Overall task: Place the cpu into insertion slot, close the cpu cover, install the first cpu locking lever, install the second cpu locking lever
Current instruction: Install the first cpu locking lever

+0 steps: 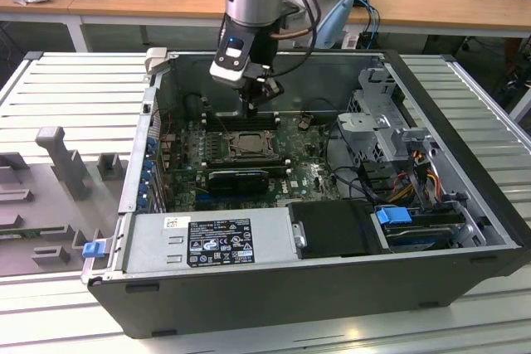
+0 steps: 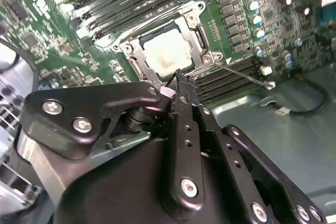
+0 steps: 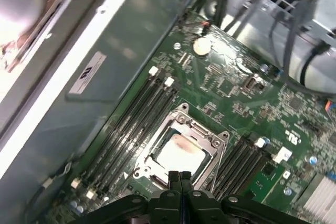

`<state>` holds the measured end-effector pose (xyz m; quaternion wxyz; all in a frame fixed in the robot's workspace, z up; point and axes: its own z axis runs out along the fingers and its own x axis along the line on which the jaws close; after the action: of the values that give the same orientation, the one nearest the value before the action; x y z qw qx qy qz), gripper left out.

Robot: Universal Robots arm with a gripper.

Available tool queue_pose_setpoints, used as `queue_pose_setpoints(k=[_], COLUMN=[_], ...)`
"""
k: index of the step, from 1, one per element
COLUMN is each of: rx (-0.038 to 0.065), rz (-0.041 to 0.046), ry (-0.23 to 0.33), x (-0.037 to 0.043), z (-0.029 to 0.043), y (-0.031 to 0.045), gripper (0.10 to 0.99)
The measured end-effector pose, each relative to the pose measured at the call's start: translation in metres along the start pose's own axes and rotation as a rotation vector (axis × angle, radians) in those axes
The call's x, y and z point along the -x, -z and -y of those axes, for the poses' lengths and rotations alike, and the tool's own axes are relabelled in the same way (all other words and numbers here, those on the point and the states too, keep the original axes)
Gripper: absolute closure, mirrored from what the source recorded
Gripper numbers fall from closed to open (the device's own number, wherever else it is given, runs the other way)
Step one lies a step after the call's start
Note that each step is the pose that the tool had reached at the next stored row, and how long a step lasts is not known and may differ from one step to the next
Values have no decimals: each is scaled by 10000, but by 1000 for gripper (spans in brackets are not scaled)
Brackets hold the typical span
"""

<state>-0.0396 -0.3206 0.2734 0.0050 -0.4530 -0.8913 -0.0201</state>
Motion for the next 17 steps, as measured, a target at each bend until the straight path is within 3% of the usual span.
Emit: queue_pose_setpoints(k=[7, 12, 17], rx=[-48, -55, -83], rz=[-57, -70, -98], ry=[1790, 2274, 3334], x=[0, -3, -3], z=[0, 4, 5], y=[-4, -13, -24], gripper=[980, 980, 980])
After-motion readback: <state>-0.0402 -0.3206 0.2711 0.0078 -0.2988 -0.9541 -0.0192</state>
